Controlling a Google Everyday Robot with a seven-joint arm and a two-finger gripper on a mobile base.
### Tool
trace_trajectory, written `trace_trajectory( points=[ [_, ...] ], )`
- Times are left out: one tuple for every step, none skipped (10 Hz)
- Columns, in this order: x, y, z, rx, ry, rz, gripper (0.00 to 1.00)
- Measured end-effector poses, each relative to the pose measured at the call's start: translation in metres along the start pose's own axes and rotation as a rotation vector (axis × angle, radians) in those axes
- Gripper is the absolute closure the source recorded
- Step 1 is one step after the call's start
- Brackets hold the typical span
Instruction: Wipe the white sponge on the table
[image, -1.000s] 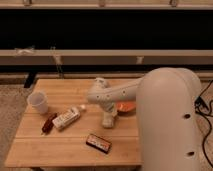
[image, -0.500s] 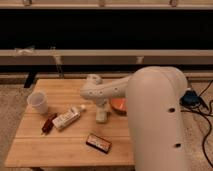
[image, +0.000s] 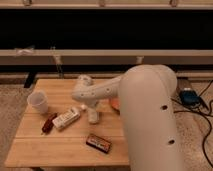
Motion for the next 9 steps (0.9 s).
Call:
trace_trajectory(
  points=[
    [-0.012, -0.002, -0.006, 0.013, -0.007, -0.029, 1.0],
    [-0.023, -0.002, -0.012, 0.022, -0.011, -0.056, 1.0],
    [-0.03, -0.002, -0.017, 0.03, -0.014, -0.078, 1.0],
    [-0.034, 0.002, -0.022, 0.032, -0.012, -0.095, 1.0],
    [-0.036, 0.008, -0.022, 0.026, -0.01, -0.102, 1.0],
    [-0.036, 0.015, -0.021, 0.013, -0.005, -0.107, 1.0],
    [-0.035, 0.027, -0.016, -0.011, 0.0, -0.111, 1.0],
    [-0.034, 0.038, -0.009, -0.04, 0.004, -0.11, 1.0],
    [-0.032, 0.048, -0.004, -0.063, 0.008, -0.104, 1.0]
  ],
)
